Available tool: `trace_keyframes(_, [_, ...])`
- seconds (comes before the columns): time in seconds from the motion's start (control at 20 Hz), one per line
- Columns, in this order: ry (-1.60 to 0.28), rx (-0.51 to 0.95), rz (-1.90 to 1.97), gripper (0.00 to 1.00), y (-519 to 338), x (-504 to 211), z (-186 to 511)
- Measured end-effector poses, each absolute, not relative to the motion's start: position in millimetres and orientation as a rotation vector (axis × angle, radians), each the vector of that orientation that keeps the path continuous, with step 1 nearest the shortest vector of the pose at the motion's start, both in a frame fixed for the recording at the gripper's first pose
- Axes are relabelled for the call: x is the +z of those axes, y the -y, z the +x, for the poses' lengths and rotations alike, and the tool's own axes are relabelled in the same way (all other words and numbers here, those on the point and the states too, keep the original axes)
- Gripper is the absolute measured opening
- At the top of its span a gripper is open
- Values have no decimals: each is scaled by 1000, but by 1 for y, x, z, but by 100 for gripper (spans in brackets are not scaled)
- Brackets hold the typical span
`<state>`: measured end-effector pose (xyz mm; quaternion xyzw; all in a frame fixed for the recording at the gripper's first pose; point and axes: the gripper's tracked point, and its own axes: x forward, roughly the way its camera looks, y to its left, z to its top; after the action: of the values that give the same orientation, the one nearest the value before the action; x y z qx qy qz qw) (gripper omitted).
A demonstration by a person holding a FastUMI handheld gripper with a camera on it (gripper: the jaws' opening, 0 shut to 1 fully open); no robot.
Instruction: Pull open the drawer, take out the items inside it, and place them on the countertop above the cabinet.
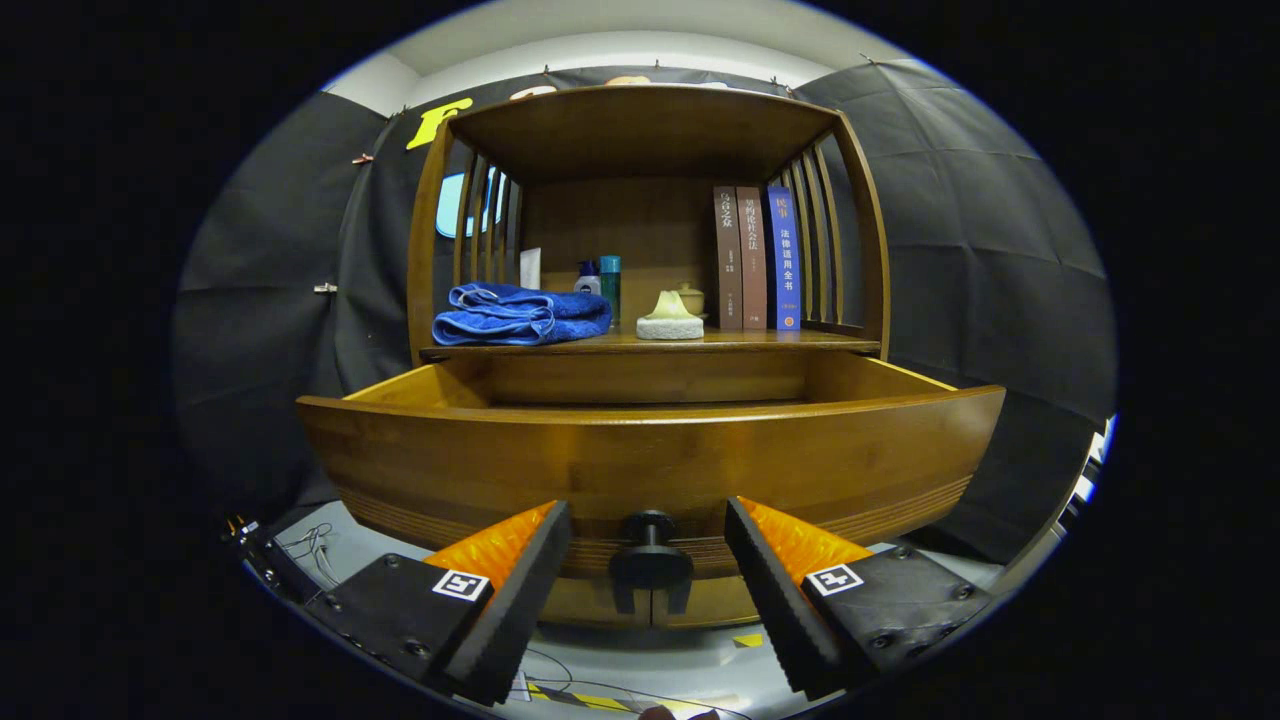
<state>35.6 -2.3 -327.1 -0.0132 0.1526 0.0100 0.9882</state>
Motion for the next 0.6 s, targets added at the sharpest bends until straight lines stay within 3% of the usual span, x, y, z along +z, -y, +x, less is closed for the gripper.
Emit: trace_keyframes(0.6, [-262,11,-25,99,2,-324,52])
